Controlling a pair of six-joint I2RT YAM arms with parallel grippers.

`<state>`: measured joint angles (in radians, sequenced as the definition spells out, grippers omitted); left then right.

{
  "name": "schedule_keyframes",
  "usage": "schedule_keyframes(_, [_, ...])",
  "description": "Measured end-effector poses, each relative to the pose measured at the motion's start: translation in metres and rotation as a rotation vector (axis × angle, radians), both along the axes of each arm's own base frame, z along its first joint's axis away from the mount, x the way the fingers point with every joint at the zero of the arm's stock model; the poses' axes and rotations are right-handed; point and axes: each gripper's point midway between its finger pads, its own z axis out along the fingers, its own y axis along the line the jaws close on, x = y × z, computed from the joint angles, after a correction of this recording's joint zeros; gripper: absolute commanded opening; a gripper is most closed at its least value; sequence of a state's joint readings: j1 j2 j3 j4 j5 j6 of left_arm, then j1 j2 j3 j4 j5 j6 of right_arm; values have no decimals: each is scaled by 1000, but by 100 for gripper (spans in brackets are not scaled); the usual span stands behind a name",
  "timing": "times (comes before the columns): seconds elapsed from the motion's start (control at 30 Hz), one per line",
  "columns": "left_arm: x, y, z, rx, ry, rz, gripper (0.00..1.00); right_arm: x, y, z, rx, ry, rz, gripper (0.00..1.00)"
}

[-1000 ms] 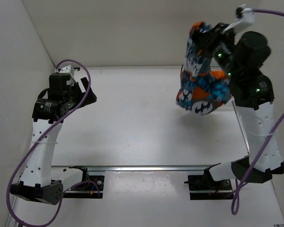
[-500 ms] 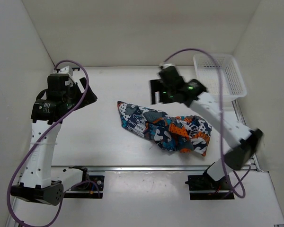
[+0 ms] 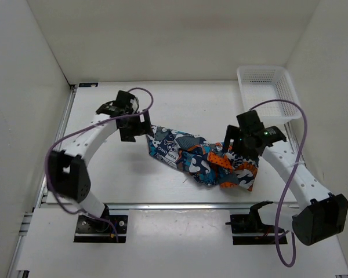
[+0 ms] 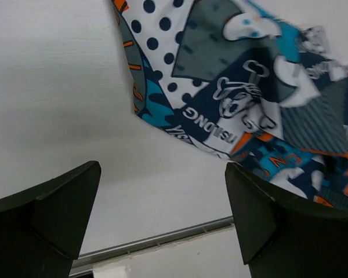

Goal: Fold and stack the shorts
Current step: Move the shorts to the center of the board, then flatten the shorts out

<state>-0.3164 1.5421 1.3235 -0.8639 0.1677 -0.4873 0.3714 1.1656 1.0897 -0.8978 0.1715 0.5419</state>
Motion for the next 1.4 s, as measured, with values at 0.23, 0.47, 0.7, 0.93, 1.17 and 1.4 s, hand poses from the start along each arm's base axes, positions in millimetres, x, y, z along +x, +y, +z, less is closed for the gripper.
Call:
schedule_keyframes(0.23, [10, -18, -91, 50, 225, -24, 83, -46, 26, -39, -6, 137, 112, 67])
schedule_keyframes(0.47, [36, -40, -99, 7, 217, -58, 10, -54, 35, -54, -17, 185, 127, 7])
schedule_keyframes(0.7, [70, -54, -68, -72, 122, -84, 27, -16, 50, -26, -34, 121, 144, 0])
schedule_keyframes(0.93, [73, -39, -72, -100, 144, -47, 100, 19, 68, 8, -7, -7, 161, 0])
schedule_keyframes(1.17, [57, -47, -117, -76, 268, -52, 67, 4, 59, -11, -32, 44, 160, 0])
schedule_keyframes(1.4, [66, -46, -111, -61, 287, -73, 10, -2, 54, -9, -33, 40, 161, 0])
